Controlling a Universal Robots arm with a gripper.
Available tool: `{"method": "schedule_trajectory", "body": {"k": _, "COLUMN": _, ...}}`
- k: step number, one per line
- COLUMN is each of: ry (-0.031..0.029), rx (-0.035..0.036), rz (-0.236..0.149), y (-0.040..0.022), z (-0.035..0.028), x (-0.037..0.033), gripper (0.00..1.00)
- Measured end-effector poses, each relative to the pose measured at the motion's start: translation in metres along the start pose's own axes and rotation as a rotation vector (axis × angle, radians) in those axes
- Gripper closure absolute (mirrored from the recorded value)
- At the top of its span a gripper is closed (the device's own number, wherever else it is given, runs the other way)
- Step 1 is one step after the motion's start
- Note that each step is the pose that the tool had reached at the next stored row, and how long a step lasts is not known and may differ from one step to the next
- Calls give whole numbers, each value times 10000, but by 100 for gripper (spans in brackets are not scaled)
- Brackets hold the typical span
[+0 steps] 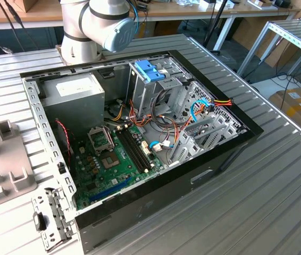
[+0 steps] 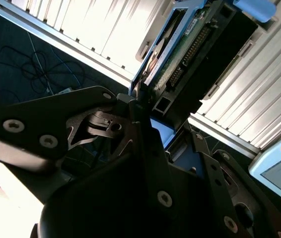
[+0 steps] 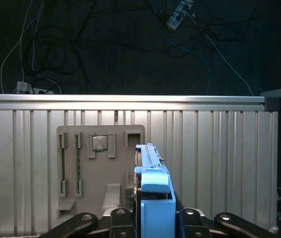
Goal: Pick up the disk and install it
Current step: 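Pick up the disk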
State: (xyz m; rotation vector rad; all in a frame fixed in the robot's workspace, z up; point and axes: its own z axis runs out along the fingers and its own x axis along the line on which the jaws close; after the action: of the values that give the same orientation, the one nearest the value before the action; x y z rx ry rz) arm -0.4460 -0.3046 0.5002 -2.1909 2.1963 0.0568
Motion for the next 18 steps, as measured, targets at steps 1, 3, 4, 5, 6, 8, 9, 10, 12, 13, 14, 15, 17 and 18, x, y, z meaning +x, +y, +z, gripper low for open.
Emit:
{"method": "schedule_trajectory", "body": {"k": 1, "ry": 1, "rx": -1, "rz": 0, "y": 0, "z": -1, "x": 0, "gripper": 63}}
{"method": "schedule_trajectory", "body": {"k": 3, "ry": 0, "rx": -1, "rz": 0, "y": 0, "z": -1, "x": 0, "gripper": 63}}
{"method": "schedule_trajectory", "body": {"k": 4, "ry": 0, "rx": -1, "rz": 0, "y": 0, "z": -1, "x": 0, "gripper": 63}}
{"method": "schedule_trajectory", "body": {"k": 5, "ry": 0, "rx": 1, "rz": 1, "y": -2, "z": 0, "x": 0, "gripper": 63}}
{"method": "schedule_trajectory", "body": {"k": 6, "ry": 0, "rx": -1, "rz": 0, "y": -7, "z": -1, "x": 0, "gripper": 63}}
{"method": "schedule_trajectory", "body": {"k": 8, "ry": 0, "rx": -1, "rz": 0, "y": -17, "z": -1, "x": 0, "gripper": 63}}
{"method": "schedule_trajectory", "body": {"k": 9, "ry": 0, "rx": -1, "rz": 0, "y": -22, "z": -1, "x": 0, "gripper": 63}}
{"method": "schedule_trajectory", "body": {"k": 10, "ry": 0, "rx": -1, "rz": 0, "y": -25, "z": -1, "x": 1, "gripper": 63}}
{"method": "schedule_trajectory", "body": {"k": 12, "ry": 0, "rx": 0, "rz": 0, "y": -34, "z": -1, "x": 2, "gripper": 63}}
{"method": "schedule_trajectory", "body": {"k": 13, "ry": 0, "rx": -1, "rz": -1, "y": -38, "z": -1, "x": 3, "gripper": 63}}
{"method": "schedule_trajectory", "body": {"k": 14, "ry": 0, "rx": -1, "rz": 0, "y": -43, "z": -1, "x": 3, "gripper": 63}}
{"method": "schedule_trajectory", "body": {"k": 15, "ry": 0, "rx": -1, "rz": 0, "y": -50, "z": -1, "x": 5, "gripper": 63}}
{"method": "schedule_trajectory", "body": {"k": 17, "ry": 1, "rx": 0, "rz": 0, "y": -68, "z": -1, "x": 8, "gripper": 63}}
{"method": "schedule_trajectory", "body": {"k": 18, "ry": 1, "rx": 0, "rz": -1, "y": -76, "z": -1, "x": 8, "gripper": 63}}
